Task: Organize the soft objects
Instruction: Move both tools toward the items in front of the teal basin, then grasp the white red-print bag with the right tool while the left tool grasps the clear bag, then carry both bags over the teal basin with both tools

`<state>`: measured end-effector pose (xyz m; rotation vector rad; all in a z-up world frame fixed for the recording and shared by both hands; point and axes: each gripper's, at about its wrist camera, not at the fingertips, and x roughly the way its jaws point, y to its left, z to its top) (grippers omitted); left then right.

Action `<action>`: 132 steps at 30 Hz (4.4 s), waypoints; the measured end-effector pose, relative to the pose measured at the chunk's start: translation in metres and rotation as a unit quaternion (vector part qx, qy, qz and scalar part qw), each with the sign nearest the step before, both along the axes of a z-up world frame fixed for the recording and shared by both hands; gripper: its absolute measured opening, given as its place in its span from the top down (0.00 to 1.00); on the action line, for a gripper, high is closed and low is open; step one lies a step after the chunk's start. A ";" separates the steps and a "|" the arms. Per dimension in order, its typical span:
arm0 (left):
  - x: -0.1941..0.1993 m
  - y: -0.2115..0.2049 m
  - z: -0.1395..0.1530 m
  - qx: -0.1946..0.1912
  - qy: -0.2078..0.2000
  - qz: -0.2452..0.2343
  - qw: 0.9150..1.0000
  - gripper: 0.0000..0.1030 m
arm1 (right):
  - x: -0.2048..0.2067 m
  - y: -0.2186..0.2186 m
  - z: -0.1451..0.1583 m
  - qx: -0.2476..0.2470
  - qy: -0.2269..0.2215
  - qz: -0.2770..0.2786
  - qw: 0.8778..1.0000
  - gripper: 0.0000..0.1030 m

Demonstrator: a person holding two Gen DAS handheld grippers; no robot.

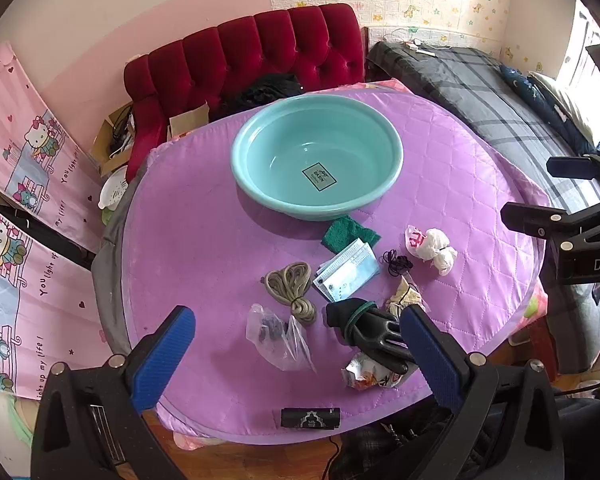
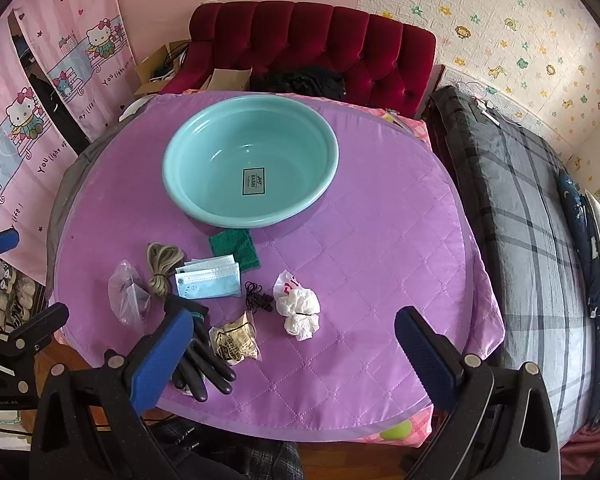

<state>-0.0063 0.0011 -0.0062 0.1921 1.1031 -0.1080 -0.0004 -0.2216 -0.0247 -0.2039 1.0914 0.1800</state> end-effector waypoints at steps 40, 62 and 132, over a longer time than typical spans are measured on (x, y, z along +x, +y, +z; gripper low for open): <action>0.006 0.026 -0.053 -0.034 0.055 0.049 0.997 0.00 | 0.027 -0.011 -0.032 -0.003 0.037 0.003 0.999 0.00; 0.011 0.043 -0.097 -0.033 0.057 0.087 0.994 0.00 | 0.058 -0.012 -0.093 -0.022 0.059 0.032 0.998 0.00; 0.015 0.044 -0.143 -0.079 0.087 0.046 0.992 0.67 | 0.036 -0.020 -0.159 0.038 0.101 0.021 0.994 0.65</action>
